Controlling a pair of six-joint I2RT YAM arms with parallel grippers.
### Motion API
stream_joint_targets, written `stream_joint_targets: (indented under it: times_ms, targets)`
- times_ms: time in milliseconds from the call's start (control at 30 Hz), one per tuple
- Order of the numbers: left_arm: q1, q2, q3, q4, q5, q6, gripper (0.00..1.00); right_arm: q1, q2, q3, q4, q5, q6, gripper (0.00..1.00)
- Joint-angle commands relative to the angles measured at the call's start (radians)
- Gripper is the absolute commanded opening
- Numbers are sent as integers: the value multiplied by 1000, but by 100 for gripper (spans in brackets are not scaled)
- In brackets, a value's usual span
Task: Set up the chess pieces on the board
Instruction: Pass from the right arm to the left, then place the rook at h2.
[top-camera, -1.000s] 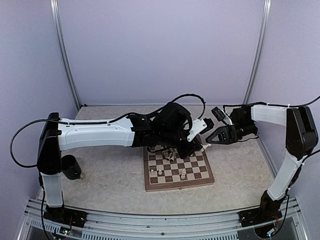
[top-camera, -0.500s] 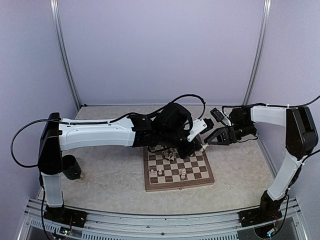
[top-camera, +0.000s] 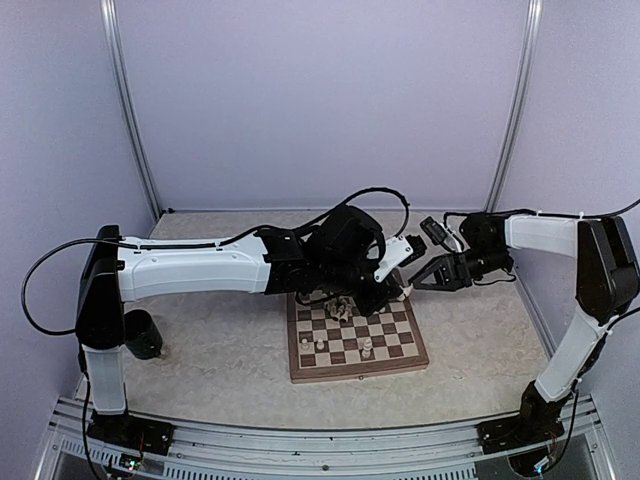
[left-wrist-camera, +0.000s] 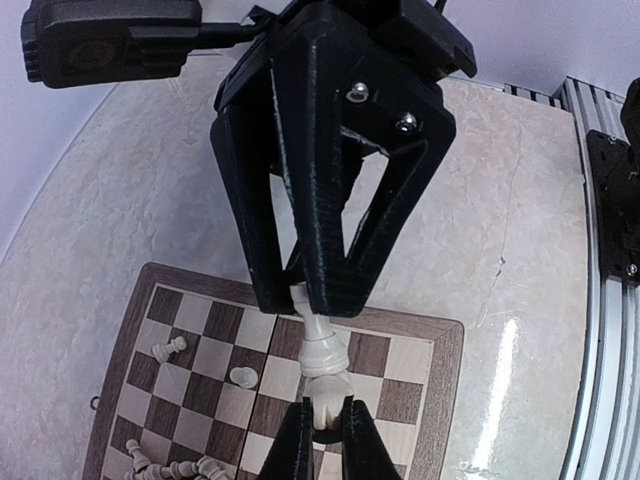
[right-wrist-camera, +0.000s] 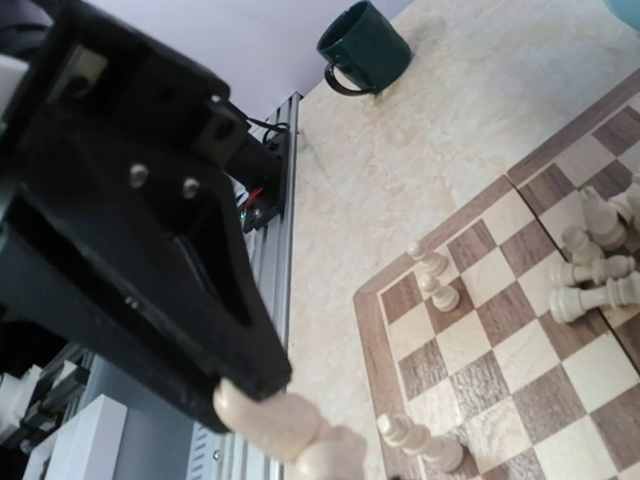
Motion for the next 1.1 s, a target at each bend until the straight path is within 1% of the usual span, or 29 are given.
stream_joint_targets:
  times_ms: [0, 133, 267, 400, 467, 567, 667, 700, 800, 867, 967, 1067]
  targets:
    - [-5, -2, 15, 25, -36, -20, 0, 10, -29, -12, 33, 10, 29, 26]
    - [-5, 0, 17, 22, -28, -26, 0, 9, -29, -11, 46, 9, 41, 18]
    - [-6, 0, 17, 19, -22, -27, 0, 10, -35, -10, 75, 23, 69, 13]
    - [-6, -1, 15, -3, -22, -36, 0, 6, -74, -13, 146, 83, 132, 10]
    - [-6, -9, 10, -30, 13, -42, 0, 5, -124, -19, 211, 167, 182, 9]
    - [-6, -36, -15, -85, -1, -50, 0, 9, -212, -44, 299, 355, 215, 8]
    - [-6, -78, -55, -127, -13, -66, 0, 34, -268, -78, 305, 564, 161, 7]
    - [-6, -93, -73, -139, -42, -75, 0, 48, -280, -95, 306, 627, 134, 7]
    - [-7, -142, -130, -154, -70, -108, 0, 92, -312, -150, 299, 776, 85, 7]
    - [-6, -172, -170, -147, -87, -132, 0, 131, -331, -182, 292, 836, 61, 8]
    - [-5, -199, -226, -105, -80, -181, 0, 204, -367, -213, 254, 879, -3, 9]
    - [-5, -201, -249, -75, -72, -230, 0, 275, -381, -237, 266, 963, -3, 9]
